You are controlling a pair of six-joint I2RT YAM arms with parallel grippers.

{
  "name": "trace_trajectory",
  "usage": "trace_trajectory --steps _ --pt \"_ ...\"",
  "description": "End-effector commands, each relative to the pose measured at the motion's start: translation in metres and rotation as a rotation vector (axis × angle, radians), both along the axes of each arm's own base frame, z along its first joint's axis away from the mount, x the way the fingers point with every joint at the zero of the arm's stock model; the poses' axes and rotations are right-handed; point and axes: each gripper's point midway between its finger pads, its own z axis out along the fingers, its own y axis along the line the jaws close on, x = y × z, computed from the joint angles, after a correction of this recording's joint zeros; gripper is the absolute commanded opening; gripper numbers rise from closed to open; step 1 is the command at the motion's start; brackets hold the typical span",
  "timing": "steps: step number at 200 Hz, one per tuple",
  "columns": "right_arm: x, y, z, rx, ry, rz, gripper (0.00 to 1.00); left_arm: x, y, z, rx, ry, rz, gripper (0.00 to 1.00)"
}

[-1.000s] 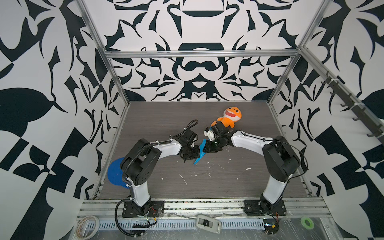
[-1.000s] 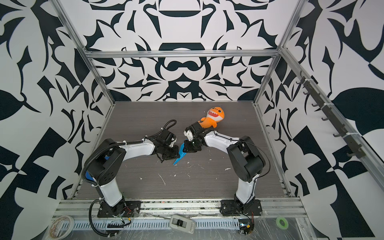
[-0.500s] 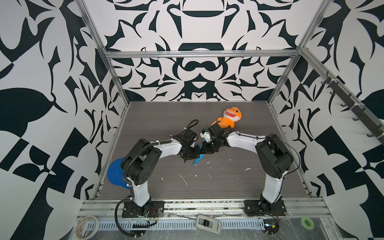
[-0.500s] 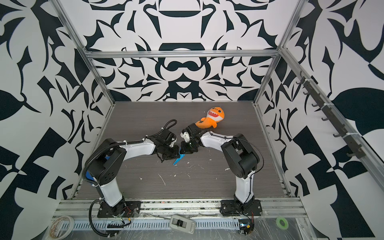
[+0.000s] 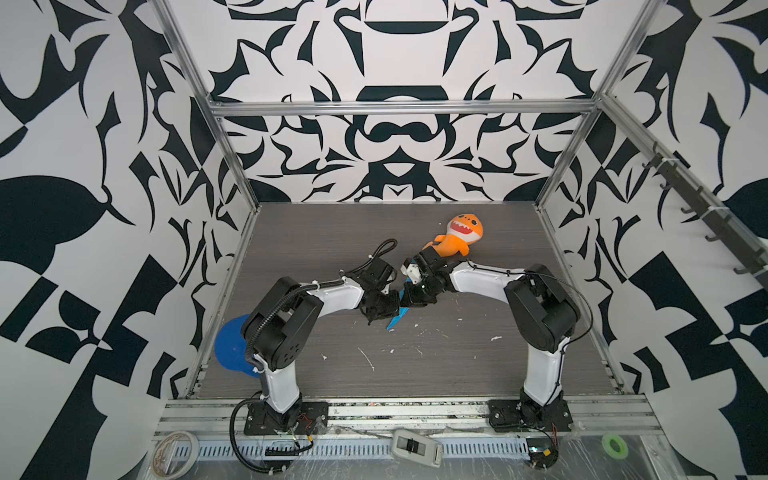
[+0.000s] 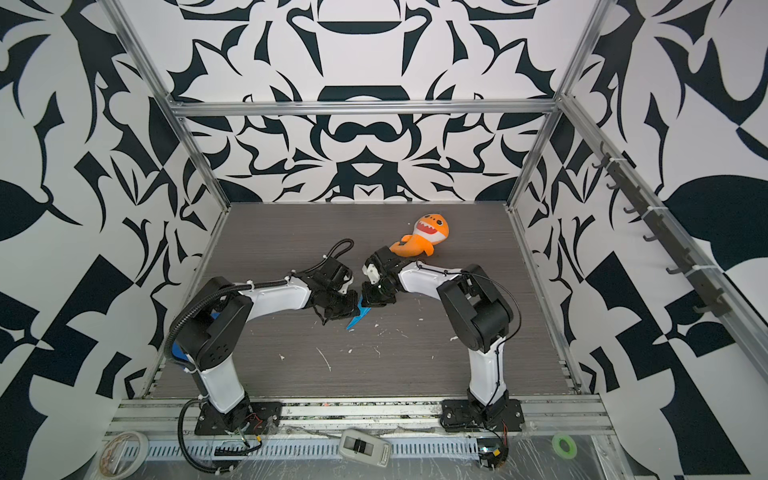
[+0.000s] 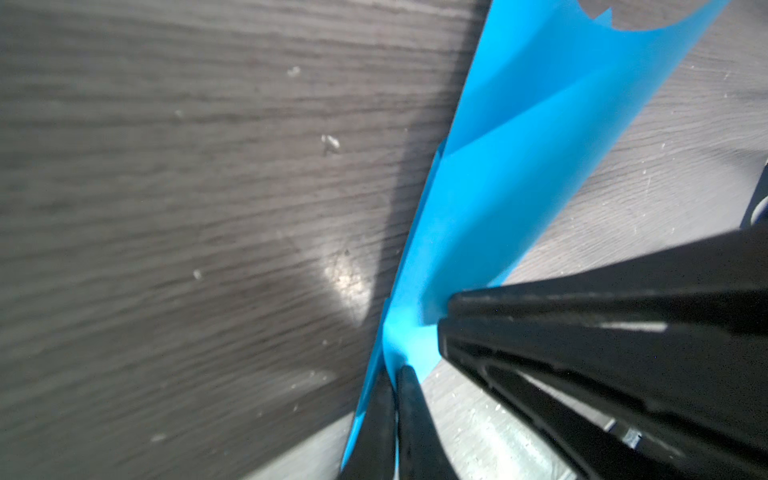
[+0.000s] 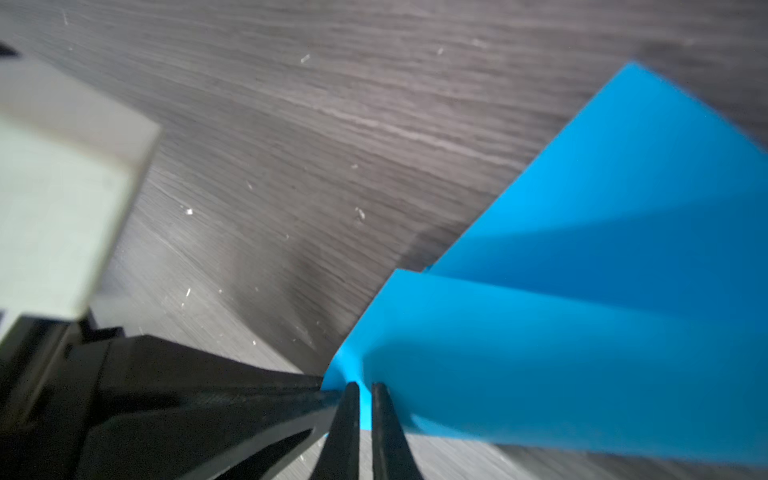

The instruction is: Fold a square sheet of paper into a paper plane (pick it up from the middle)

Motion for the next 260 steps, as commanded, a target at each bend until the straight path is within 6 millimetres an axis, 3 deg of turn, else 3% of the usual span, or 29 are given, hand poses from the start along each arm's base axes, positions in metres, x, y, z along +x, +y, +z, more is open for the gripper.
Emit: trace_trajectory --steps 1,211,230,260 --pt "0.007 -0.003 0.008 -0.019 -0.025 -0.019 0.12 -0.025 0.034 -0.045 0.183 0.101 0.010 0.08" --pt "0.010 -0.039 -0.016 -0.156 0.020 -0.133 0.10 -0.026 0.035 -0.046 0.185 0.102 0.007 0.08" --pt "0.013 -0.039 -0.011 -0.149 0.005 -0.140 0.10 -0.027 0.035 -0.046 0.186 0.104 0.005 0.08" --pt "0.017 -0.022 0.014 -0.066 -0.025 -0.084 0.11 -0.027 0.035 -0.046 0.185 0.104 0.004 0.08"
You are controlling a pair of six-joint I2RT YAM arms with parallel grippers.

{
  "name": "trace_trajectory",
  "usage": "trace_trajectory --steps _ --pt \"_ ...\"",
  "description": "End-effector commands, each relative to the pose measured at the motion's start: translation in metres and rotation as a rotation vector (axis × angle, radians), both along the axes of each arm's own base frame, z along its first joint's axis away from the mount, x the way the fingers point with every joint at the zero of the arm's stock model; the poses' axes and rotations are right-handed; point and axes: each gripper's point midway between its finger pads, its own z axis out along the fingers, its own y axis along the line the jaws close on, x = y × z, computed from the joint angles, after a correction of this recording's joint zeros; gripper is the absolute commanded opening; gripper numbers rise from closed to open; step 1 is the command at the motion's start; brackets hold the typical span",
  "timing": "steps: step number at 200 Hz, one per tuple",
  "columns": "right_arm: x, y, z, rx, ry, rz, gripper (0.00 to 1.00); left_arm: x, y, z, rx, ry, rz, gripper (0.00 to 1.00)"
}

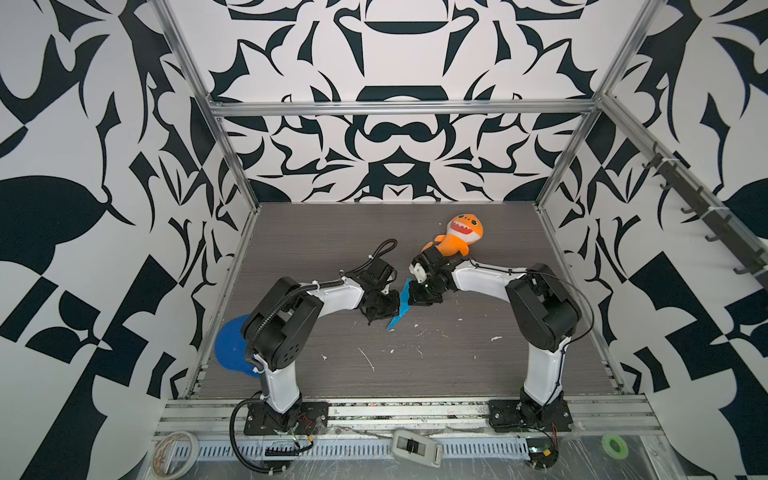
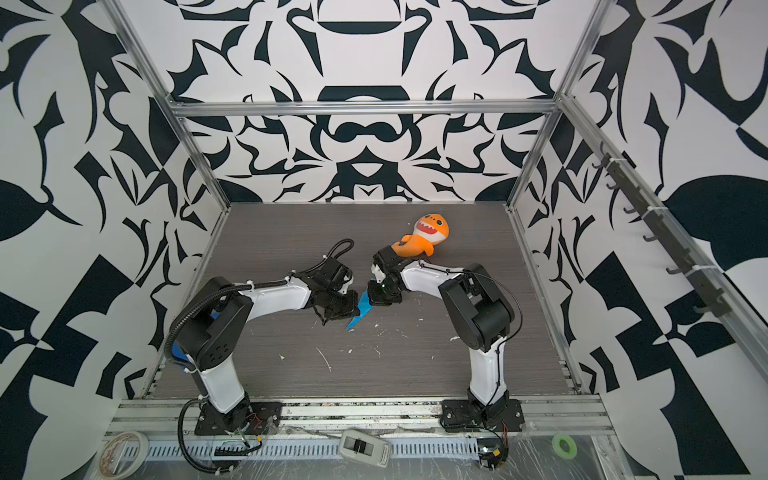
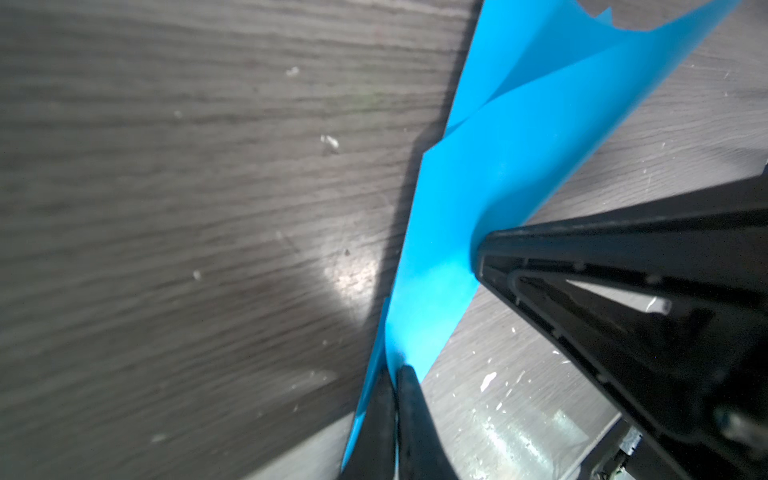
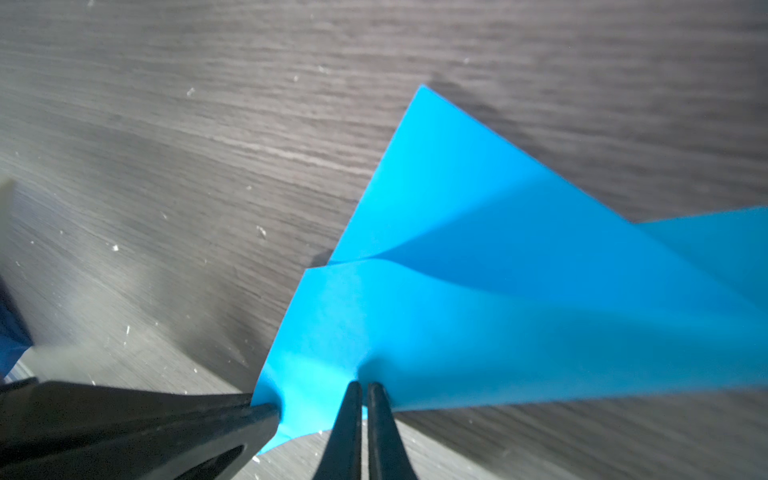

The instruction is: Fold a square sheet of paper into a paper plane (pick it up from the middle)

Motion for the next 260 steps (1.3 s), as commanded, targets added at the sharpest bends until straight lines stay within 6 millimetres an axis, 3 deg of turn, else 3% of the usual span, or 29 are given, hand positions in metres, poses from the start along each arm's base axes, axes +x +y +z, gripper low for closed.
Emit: trace_trajectory --steps 1,28,71,184,232,260 --pt "0.006 0.006 0.026 0.040 -0.030 0.023 0.11 -0.027 0.035 -0.046 0.186 0.107 0.006 0.08" --pt "0.003 0.023 0.034 0.097 -0.023 0.076 0.11 -0.026 0.033 -0.046 0.182 0.106 0.005 0.08" --pt "0.006 0.025 0.021 0.086 -0.003 0.069 0.11 -0.026 0.033 -0.046 0.183 0.106 0.005 0.08" --pt "0.008 -0.017 -0.005 -0.054 0.014 -0.040 0.10 -0.028 0.036 -0.047 0.191 0.108 0.006 0.08" --pt "0.007 -0.014 0.005 -0.015 -0.002 -0.033 0.10 -0.027 0.035 -0.047 0.192 0.107 0.005 0.08" --pt "0.009 -0.017 0.000 -0.029 0.006 -0.044 0.10 -0.026 0.035 -0.044 0.193 0.101 0.002 0.08"
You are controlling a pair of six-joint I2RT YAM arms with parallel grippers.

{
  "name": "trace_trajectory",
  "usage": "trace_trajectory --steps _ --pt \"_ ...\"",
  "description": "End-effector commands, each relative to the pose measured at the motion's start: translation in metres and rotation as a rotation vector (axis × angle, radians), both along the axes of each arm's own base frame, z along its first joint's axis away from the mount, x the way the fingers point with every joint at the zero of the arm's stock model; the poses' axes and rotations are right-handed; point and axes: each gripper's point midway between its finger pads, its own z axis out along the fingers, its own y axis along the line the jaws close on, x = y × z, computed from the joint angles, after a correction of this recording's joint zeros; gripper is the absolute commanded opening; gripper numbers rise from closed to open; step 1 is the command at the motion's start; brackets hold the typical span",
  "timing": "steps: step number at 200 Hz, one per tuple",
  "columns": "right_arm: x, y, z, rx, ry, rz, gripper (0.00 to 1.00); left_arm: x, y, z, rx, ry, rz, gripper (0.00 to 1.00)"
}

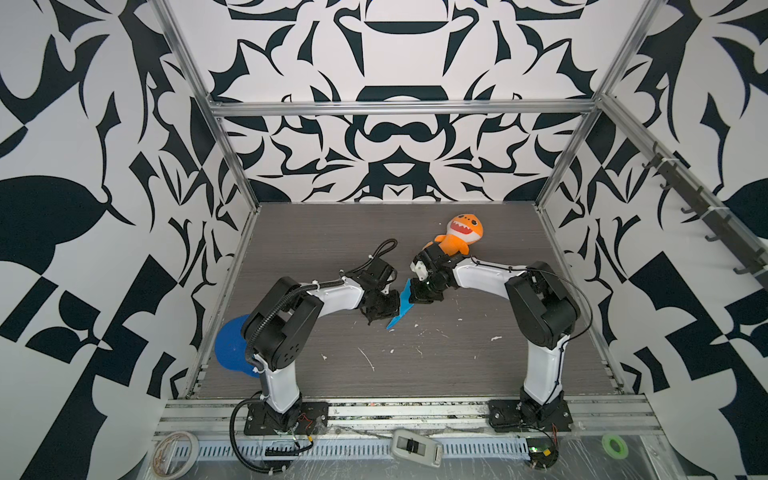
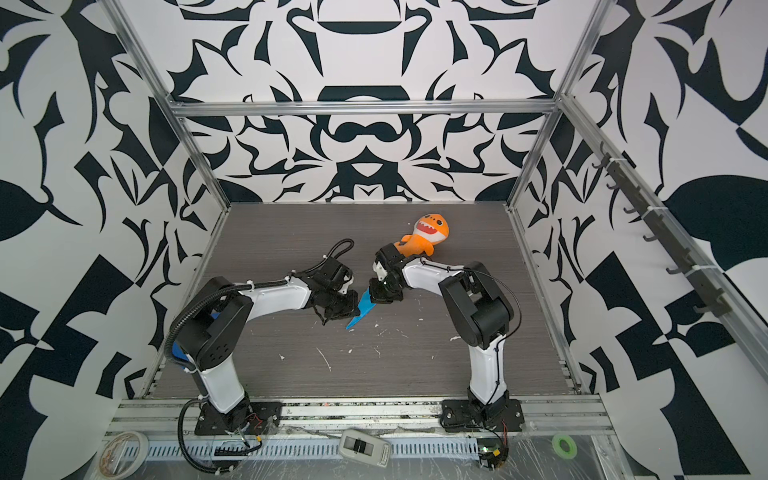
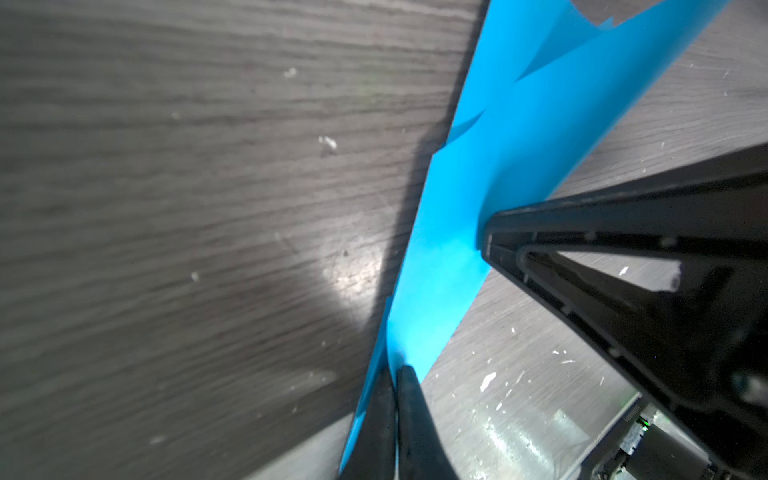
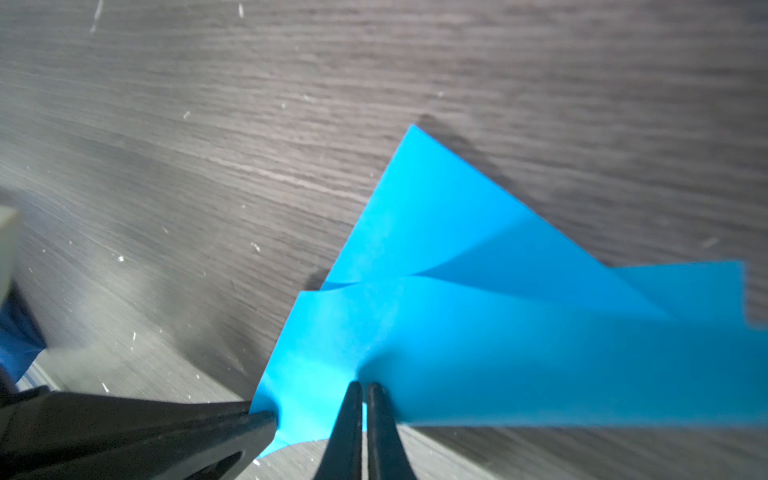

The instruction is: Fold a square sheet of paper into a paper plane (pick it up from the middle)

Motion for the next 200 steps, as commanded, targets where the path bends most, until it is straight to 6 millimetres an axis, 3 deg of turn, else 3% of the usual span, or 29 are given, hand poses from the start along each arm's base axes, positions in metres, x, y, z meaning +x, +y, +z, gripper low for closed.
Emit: trace_trajectory --steps 1,39,88,128,154,200 --pt "0.001 -0.013 0.001 -0.041 -0.006 -0.031 0.10 -0.025 0.035 -0.044 0.193 0.100 0.005 0.08" --pt "-0.007 -0.021 -0.014 -0.073 0.027 -0.049 0.09 -0.015 0.027 -0.026 0.169 0.057 -0.017 0.13" --pt "-0.014 -0.027 -0.022 -0.077 0.039 -0.095 0.09 0.003 0.012 0.034 0.050 -0.086 -0.001 0.31" --pt "-0.015 -0.032 -0.023 -0.078 0.038 -0.143 0.08 0.005 0.012 0.067 -0.115 -0.178 0.131 0.31" --pt "-0.016 -0.031 -0.024 -0.067 0.042 -0.155 0.08 0.003 0.004 0.071 -0.225 -0.176 0.179 0.25" --pt "-0.014 -0.028 -0.023 -0.057 0.043 -0.154 0.08 0.004 -0.021 0.049 -0.218 -0.093 0.146 0.14"
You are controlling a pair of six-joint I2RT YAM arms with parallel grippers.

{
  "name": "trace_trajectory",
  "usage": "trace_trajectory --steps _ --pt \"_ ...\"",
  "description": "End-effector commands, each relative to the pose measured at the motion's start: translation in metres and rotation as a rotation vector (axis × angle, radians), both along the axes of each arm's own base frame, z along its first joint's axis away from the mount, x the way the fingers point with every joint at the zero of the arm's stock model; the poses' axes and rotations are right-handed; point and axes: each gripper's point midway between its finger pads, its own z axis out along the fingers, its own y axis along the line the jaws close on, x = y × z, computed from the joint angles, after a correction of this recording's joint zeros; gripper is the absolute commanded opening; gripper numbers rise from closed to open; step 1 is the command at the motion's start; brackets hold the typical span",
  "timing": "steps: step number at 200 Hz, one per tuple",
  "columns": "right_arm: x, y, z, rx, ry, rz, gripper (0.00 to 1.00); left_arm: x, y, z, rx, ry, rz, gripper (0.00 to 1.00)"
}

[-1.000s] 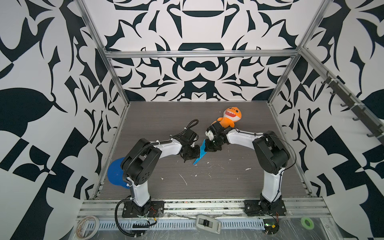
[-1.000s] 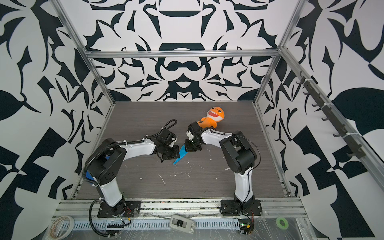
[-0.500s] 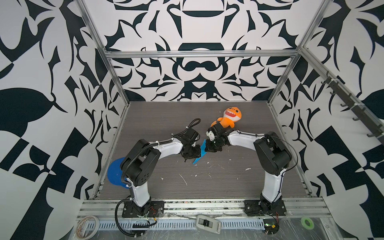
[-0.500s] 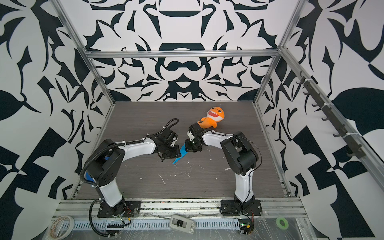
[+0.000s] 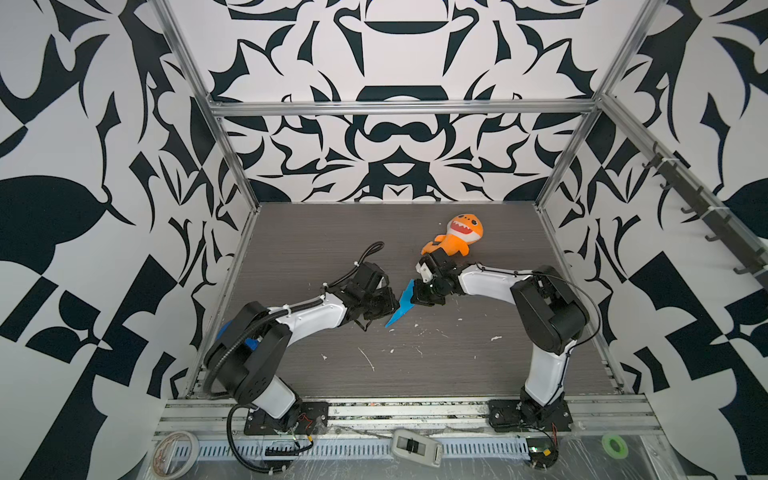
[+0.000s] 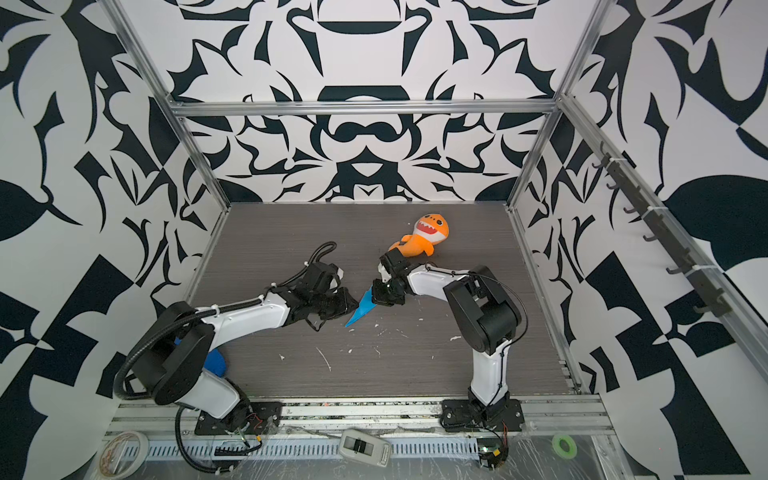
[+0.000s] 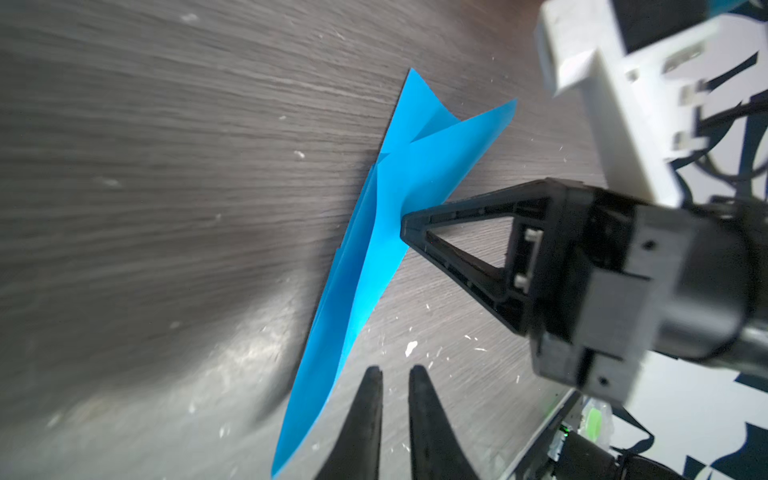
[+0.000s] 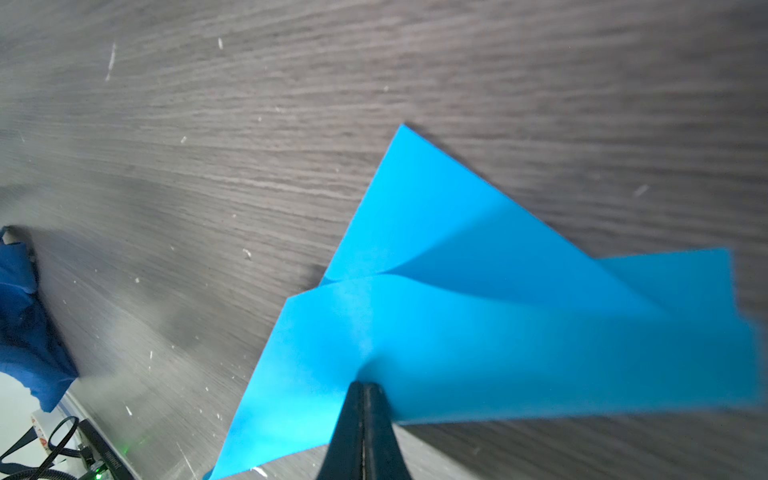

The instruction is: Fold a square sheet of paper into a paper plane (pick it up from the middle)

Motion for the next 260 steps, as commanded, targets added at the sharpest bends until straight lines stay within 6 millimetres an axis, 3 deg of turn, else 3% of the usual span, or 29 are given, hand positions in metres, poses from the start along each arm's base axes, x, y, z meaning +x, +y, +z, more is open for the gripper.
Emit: trace_trajectory --steps 1,36,123,172,219,260 --pt "-0.013 -0.022 -0.021 -0.098 0.061 -0.044 0.08 0.006 -0.021 -0.001 -0.040 0.025 -0.008 0.14" --pt "-0.014 -0.022 -0.021 -0.091 0.065 -0.042 0.07 0.011 -0.027 -0.019 0.004 0.066 -0.013 0.10" --pt "-0.011 -0.009 -0.006 -0.023 0.020 0.031 0.08 0.004 -0.007 -0.056 0.154 0.140 0.003 0.05" --pt "-0.011 0.023 0.049 0.178 -0.094 0.289 0.06 -0.003 0.001 -0.065 0.213 0.167 -0.020 0.04" --pt "-0.016 0.013 0.035 0.134 -0.047 0.360 0.02 -0.007 0.006 -0.069 0.234 0.172 -0.031 0.03" --pt "-0.001 0.013 0.025 0.091 -0.046 0.314 0.01 -0.007 0.005 -0.071 0.235 0.175 -0.040 0.03"
